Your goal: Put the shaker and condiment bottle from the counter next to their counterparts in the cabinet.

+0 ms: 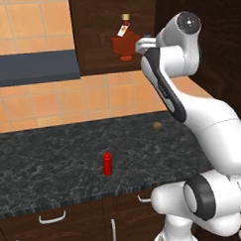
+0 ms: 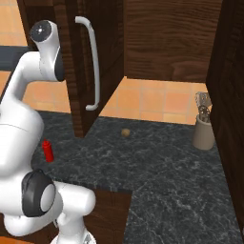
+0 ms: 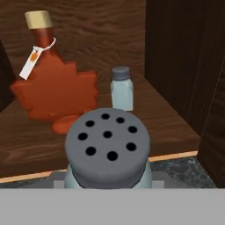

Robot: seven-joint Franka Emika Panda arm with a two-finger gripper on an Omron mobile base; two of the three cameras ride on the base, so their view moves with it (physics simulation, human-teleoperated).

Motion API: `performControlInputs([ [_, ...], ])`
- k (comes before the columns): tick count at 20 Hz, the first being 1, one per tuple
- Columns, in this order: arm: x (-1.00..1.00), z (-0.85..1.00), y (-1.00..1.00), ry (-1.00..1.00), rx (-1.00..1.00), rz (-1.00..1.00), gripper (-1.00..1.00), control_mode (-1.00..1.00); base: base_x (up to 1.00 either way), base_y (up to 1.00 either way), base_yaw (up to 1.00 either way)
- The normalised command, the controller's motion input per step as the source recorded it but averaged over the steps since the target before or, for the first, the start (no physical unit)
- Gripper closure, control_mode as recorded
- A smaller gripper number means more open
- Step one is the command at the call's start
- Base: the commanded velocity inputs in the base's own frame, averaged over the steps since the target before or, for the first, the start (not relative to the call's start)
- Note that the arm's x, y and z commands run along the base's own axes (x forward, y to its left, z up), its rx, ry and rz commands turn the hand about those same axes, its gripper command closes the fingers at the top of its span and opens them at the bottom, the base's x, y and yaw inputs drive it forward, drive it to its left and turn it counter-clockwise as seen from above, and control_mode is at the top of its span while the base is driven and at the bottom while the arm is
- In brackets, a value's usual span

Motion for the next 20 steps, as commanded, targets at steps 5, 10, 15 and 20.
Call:
performControlInputs([
  [5, 0.31, -0.1, -0.15, 0.0, 0.0, -0.01, 1.0, -1.0, 0.0, 0.0, 0.0],
  [10, 0.31, -0.05, -0.1, 0.0, 0.0, -0.01, 1.0, -1.0, 0.0, 0.0, 0.0],
  [15, 0.34, -0.12, -0.01, 0.0, 0.0, 0.0, 1.0, -1.0, 0.0, 0.0, 0.0],
  [20, 0.36, -0.13, 0.0, 0.0, -0.01, 0.0, 1.0, -1.0, 0.0, 0.0, 0.0],
])
